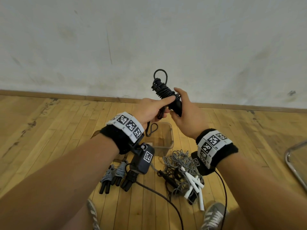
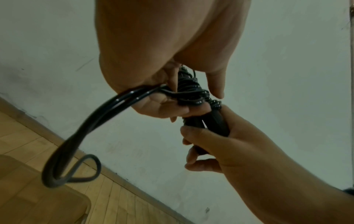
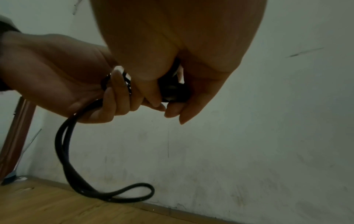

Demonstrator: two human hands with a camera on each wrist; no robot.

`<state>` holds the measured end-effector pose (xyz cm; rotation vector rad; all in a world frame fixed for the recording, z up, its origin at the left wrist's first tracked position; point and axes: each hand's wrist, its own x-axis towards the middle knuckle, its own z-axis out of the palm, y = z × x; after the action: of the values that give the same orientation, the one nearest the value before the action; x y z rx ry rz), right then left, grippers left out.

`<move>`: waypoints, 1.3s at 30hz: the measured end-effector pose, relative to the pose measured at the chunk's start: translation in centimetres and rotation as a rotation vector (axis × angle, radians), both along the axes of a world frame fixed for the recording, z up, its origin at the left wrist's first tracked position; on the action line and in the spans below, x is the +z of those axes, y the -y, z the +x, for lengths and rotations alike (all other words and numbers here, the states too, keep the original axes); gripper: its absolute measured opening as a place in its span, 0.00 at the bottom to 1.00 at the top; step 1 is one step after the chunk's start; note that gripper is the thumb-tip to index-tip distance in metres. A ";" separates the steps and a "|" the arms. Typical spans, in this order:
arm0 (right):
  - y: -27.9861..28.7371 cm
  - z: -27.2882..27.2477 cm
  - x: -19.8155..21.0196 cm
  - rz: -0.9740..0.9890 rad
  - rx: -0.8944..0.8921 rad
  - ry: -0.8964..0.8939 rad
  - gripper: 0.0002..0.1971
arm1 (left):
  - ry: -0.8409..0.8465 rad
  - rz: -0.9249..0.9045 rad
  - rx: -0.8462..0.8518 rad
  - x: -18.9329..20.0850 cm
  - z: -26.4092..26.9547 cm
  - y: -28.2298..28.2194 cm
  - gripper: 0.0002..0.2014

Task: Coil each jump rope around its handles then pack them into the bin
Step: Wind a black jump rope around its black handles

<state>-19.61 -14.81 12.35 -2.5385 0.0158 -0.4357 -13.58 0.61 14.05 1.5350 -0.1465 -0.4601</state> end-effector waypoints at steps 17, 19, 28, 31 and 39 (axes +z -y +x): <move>-0.2 -1.0 2.2 0.786 0.168 -0.102 0.20 | 0.133 0.006 -0.050 0.7 -0.2 -0.4 0.25; 0.5 -0.7 1.8 0.681 0.112 -0.073 0.29 | 0.111 0.002 -0.062 0.7 -0.3 -0.3 0.23; 1.4 -0.6 1.2 0.307 -0.051 0.041 0.38 | 0.141 0.018 -0.076 0.7 -0.4 -0.3 0.14; 2.2 -0.3 1.2 0.304 -0.134 0.103 0.37 | 0.210 0.093 -0.086 0.3 -0.5 -0.4 0.10; 2.9 -0.4 0.8 0.198 -0.149 0.033 0.39 | 0.206 0.029 0.003 -0.2 -0.3 -0.3 0.09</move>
<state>-20.00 -17.73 13.12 -2.3432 0.2258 -0.5079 -13.86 0.91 13.86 1.6093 -0.2979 -0.3018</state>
